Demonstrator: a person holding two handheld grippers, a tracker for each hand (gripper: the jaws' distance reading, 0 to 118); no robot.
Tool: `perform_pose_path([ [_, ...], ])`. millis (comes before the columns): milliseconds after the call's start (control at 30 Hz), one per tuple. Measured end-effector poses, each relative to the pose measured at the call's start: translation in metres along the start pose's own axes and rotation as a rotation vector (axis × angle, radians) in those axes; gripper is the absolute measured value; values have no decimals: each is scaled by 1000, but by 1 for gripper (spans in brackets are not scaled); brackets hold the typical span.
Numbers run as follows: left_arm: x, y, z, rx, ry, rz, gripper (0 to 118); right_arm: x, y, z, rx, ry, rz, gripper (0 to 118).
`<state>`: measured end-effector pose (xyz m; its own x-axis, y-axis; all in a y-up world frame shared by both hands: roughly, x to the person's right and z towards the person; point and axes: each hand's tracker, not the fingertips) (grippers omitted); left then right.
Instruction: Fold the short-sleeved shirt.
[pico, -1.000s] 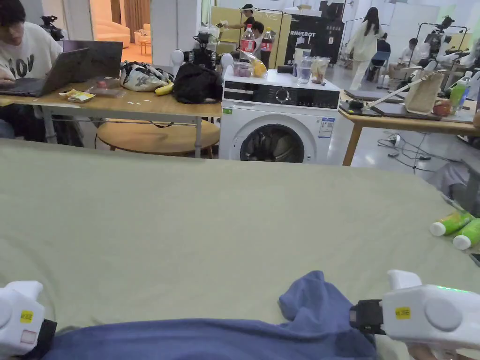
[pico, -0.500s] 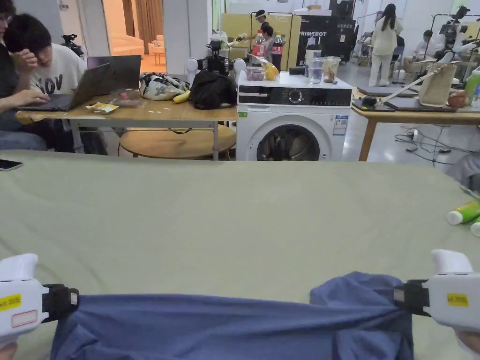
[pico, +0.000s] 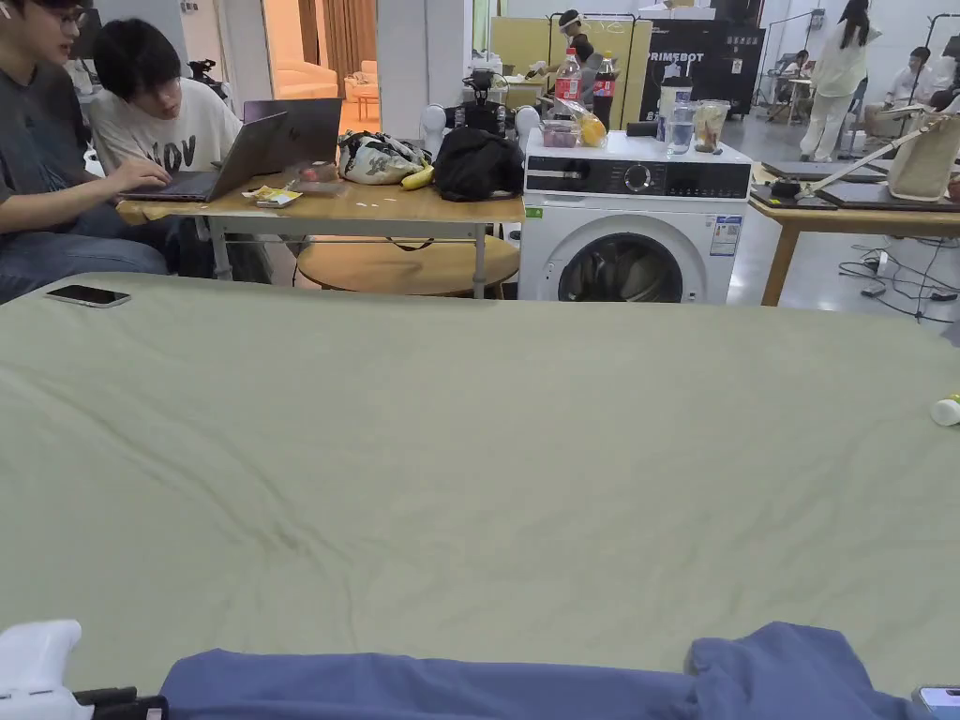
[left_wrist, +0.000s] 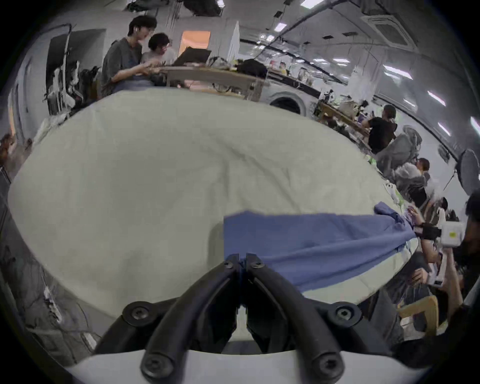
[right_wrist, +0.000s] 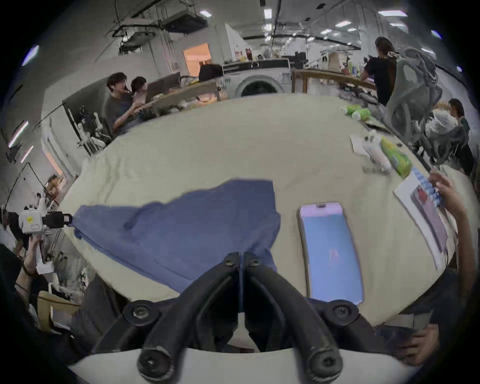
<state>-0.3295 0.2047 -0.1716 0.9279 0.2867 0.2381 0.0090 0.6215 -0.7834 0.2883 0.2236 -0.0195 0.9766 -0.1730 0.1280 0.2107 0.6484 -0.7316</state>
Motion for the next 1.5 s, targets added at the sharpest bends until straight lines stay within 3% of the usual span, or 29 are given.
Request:
perform_pose_path([
  [33, -2, -5, -3, 12, -8, 2, 10, -2, -4, -3, -2, -2, 2, 0],
  [100, -2, -5, -5, 10, -5, -2, 48, -5, -8, -8, -22, 7, 8, 1],
  [133, -1, -6, -1, 15, 0, -7, 61, 1, -9, -13, -24, 10, 13, 8],
  [167, 2, -7, 3, 26, 3, -11, 71, 0, -10, -15, -35, 8, 26, 25],
  [200, 6, -5, 9, 47, 0, -12, 74, -2, -10, -14, -37, -8, 40, 49],
  [233, 11, -2, 17, 93, -19, -20, 74, -5, -10, -9, -9, -46, 64, 59],
  [300, 28, 3, 36, 182, -19, -50, 74, -12, -2, 5, 64, -77, 79, 60],
  [467, 106, 41, 50, 435, 8, -250, 74, -65, 43, 21, 297, 27, 81, 62],
  [533, 135, 51, 34, 461, 50, -314, 74, -89, 56, 10, 322, 70, 116, 63],
  [667, 166, 63, -2, 418, -18, -292, 68, -129, 68, -30, 330, 62, 151, 62],
  [733, 177, 61, -17, 400, -30, -287, 44, -140, 69, -49, 318, 58, 159, 43],
  [767, 181, 59, -22, 399, -21, -288, 30, -144, 68, -56, 309, 45, 157, 28],
  [800, 184, 57, -28, 377, -18, -290, 7, -149, 66, -62, 291, 21, 150, 4],
  [833, 187, 53, -32, 365, -33, -289, 0, -152, 64, -67, 275, 5, 149, 0],
  [1033, 192, 38, -44, 304, -38, -346, 0, -162, 54, -70, 274, 20, 154, 0],
  [1167, 157, 51, -26, 312, -144, -194, 1, -160, 57, -64, 278, 28, 193, 0],
  [1267, 95, 61, -11, 259, -323, -9, 76, -152, 54, -56, 283, 73, 177, 0],
  [1300, 70, 60, -9, 218, -347, 47, 86, -148, 52, -53, 281, 90, 165, 0],
  [1500, -41, 17, -4, 153, -297, 360, 91, -132, 35, -47, 262, 144, 76, 0],
])
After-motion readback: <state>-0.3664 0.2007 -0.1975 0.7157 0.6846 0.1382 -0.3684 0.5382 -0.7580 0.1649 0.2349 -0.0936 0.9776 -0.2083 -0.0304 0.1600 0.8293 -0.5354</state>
